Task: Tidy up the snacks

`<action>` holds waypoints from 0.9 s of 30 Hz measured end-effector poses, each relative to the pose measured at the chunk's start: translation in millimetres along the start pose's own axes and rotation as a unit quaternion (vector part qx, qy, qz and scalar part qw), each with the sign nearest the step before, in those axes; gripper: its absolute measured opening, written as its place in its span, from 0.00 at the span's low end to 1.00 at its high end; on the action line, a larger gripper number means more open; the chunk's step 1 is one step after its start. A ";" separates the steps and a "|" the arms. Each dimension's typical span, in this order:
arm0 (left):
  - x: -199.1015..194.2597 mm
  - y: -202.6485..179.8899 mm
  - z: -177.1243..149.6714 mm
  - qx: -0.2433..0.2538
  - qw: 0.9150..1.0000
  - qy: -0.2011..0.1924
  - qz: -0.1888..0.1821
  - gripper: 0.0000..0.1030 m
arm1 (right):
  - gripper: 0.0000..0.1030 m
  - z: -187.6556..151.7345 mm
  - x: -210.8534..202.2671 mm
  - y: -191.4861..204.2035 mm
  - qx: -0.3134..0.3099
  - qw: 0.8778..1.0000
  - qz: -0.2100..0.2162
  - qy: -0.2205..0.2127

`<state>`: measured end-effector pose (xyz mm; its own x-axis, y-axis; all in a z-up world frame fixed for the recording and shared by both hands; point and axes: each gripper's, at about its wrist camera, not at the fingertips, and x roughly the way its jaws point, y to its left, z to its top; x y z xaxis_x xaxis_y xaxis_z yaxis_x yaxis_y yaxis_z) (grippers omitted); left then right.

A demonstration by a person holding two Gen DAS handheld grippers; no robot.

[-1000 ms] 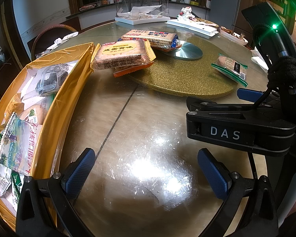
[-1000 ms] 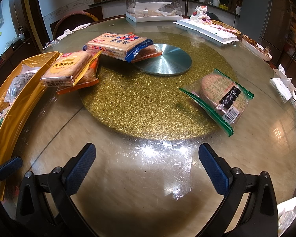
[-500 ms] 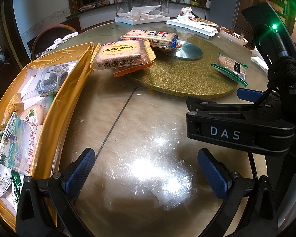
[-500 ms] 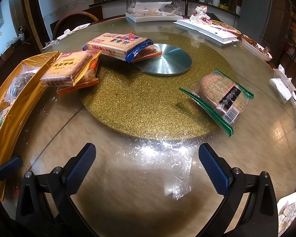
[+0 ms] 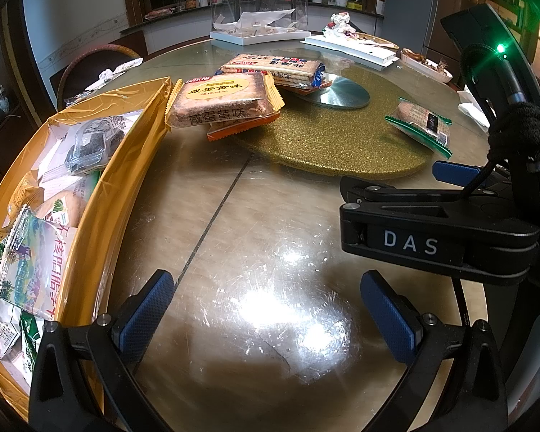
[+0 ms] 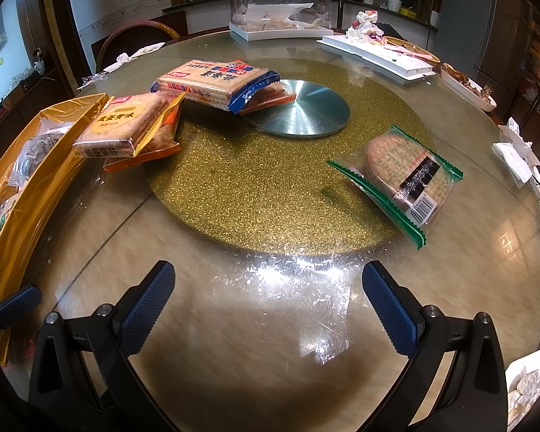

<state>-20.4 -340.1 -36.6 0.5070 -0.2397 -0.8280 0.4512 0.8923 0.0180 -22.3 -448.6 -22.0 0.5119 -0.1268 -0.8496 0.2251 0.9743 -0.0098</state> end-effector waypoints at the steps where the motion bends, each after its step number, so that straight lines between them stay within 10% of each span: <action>1: 0.0 0.1 0.0 0.000 1.000 0.000 0.000 1.00 | 1.00 0.1 0.0 0.0 0.000 1.000 0.000 0.000; 15: -8.2 2.3 5.6 0.013 0.999 0.019 -0.035 0.94 | 0.99 -0.2 -4.5 -2.2 -0.005 1.000 0.011 0.011; 21: -71.8 29.2 37.7 -0.043 0.990 -0.097 -0.093 0.98 | 0.93 19.3 -45.0 -64.8 0.115 0.991 0.018 -0.072; 27: -54.0 54.5 91.1 -0.041 0.994 -0.083 -0.054 0.99 | 0.87 47.3 -3.9 -122.8 0.252 0.967 0.000 -0.021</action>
<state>43.8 -313.3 60.1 0.5758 -0.3900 -0.7186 0.4521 0.8842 -0.1177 -12.7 -576.6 7.5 0.5424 -0.1448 -0.8275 0.5957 0.7609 0.2573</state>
